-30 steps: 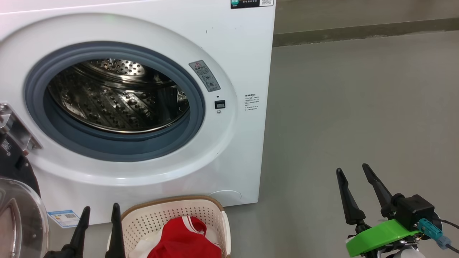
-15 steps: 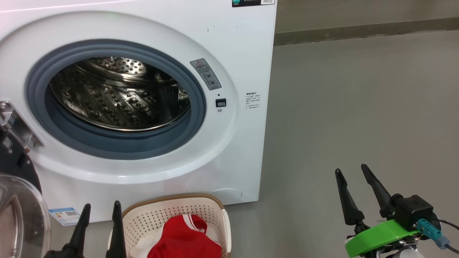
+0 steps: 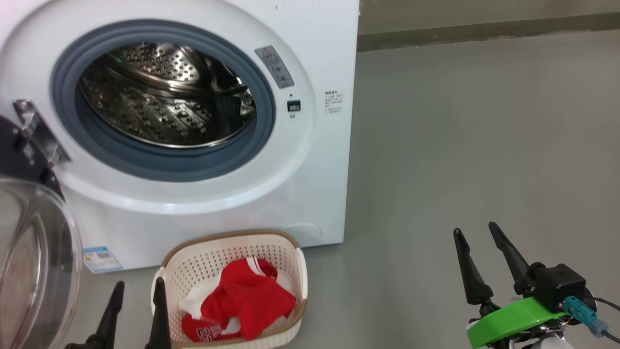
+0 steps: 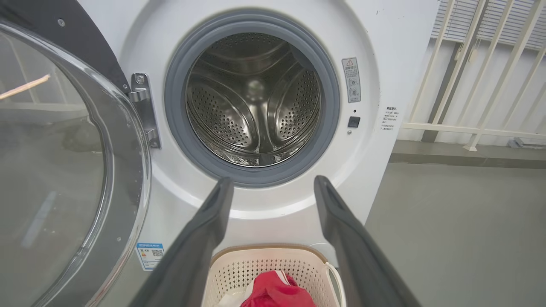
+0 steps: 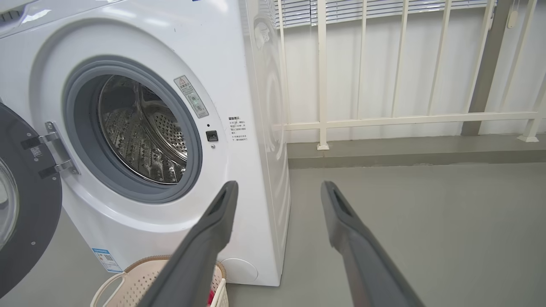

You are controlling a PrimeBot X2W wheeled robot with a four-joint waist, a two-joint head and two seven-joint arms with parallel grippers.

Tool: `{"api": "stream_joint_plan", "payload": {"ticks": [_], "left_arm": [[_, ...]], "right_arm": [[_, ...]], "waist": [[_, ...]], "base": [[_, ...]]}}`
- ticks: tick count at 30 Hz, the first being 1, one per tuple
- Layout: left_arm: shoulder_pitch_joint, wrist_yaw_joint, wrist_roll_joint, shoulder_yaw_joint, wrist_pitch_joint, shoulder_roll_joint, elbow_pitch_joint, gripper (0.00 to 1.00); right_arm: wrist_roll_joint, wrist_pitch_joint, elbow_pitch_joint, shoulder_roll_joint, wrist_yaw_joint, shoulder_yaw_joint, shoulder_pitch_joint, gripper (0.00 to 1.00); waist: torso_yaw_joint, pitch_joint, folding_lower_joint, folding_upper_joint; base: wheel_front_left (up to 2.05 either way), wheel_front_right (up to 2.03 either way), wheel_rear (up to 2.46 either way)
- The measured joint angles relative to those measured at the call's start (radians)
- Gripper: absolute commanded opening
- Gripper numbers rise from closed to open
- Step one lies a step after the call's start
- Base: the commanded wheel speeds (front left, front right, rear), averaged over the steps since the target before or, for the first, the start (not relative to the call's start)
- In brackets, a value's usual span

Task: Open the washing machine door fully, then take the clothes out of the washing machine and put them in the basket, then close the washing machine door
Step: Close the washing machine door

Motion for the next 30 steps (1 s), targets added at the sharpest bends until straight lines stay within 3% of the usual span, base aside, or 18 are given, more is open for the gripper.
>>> {"api": "stream_joint_plan", "payload": {"ticks": [9, 30], "left_arm": [[0.0, 0.005, 0.0, -0.001, 0.0, 0.0, -0.003, 1.0], [0.0, 0.046, 0.001, -0.028, 0.0, 0.0, -0.027, 1.0]], "right_arm": [[0.0, 0.0, 0.0, 0.0, 0.0, 0.0, 0.002, 1.0], [-0.011, 0.0, 0.009, 0.0, 0.0, 0.013, 0.002, 1.0]], "waist": [[0.003, 0.003, 0.0, 0.0], [0.058, -0.001, 0.0, 0.0]], "base": [[-0.9, 0.9, 0.0], [-0.01, 0.01, 0.0]]}}
